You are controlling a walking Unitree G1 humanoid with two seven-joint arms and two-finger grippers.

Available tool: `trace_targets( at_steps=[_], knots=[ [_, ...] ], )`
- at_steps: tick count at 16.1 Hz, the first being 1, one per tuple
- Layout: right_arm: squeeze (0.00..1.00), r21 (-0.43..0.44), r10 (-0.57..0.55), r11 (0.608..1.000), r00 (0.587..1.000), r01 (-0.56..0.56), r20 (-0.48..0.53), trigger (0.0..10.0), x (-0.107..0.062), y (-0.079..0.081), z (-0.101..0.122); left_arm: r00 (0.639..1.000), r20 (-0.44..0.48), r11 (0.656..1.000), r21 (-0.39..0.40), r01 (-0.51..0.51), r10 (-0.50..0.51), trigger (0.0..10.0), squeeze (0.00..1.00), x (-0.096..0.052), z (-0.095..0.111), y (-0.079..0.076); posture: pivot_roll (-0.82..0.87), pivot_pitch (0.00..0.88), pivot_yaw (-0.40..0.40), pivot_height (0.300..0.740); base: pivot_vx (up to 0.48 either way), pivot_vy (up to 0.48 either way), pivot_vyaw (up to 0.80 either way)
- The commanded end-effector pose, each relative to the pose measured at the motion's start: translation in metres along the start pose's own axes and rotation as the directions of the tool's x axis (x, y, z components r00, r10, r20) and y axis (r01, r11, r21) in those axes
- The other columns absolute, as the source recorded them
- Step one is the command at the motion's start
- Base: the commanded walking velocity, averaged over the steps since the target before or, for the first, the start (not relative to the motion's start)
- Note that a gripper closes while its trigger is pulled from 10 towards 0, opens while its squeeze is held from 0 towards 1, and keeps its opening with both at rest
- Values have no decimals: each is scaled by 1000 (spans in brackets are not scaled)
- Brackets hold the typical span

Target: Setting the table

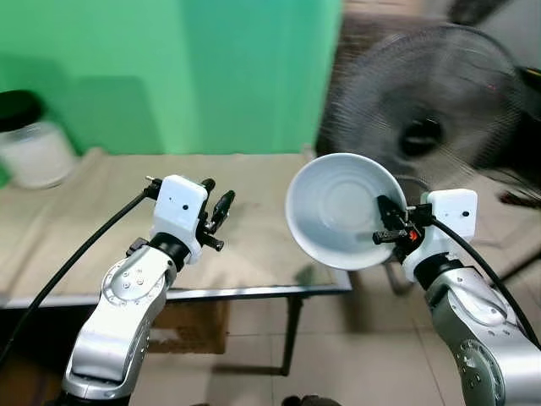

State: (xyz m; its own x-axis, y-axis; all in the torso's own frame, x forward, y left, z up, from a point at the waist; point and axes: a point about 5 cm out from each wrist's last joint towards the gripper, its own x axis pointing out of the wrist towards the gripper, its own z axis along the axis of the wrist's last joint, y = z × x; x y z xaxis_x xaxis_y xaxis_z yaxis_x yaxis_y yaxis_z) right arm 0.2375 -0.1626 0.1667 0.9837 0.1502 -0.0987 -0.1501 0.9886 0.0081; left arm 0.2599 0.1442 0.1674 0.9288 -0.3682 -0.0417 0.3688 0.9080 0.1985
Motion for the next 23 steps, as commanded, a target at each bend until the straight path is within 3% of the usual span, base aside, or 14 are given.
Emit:
trace_targets(
  at_steps=[1,5,11,13,15,18,21,23],
  knots=[
    [0,-20,-26,999,999,27,44,10000,1,-3,10,1000,3,1000,-7,-3,3,10000,0,3,2,1,73,0,-22,740,0,0,-800],
    [0,-7,-48,999,999,48,15,10000,4,1,6,999,-2,998,-34,-44,44,10000,0,7,2,4,71,0,-15,740,0,0,-800],
    [0,-30,-65,997,998,64,-17,10000,7,2,2,997,0,997,-39,-73,73,10000,0,11,1,7,58,0,-5,740,0,0,-267],
    [0,-32,-65,997,998,64,-19,10000,7,4,2,996,-14,995,-46,-91,91,10000,0,12,-1,9,51,0,3,740,0,480,0],
    [0,-33,-69,997,997,68,-21,10000,6,4,2,994,-14,994,-19,-110,110,10000,0,14,0,10,49,0,2,740,0,-360,0],
    [0,-32,-77,997,997,76,-29,10000,5,4,1,994,-42,991,-79,-108,105,10000,0,14,-4,11,48,0,9,740,0,0,-267],
    [0,-31,-81,996,996,80,-36,10000,3,4,0,996,-12,996,-11,-92,91,10000,0,15,1,9,48,0,8,740,0,41,0],
    [0,-31,-83,996,996,82,-38,10000,4,4,-1,995,-16,995,-33,-97,97,10000,0,15,0,10,43,0,14,740,0,-480,-400]
  ],
)
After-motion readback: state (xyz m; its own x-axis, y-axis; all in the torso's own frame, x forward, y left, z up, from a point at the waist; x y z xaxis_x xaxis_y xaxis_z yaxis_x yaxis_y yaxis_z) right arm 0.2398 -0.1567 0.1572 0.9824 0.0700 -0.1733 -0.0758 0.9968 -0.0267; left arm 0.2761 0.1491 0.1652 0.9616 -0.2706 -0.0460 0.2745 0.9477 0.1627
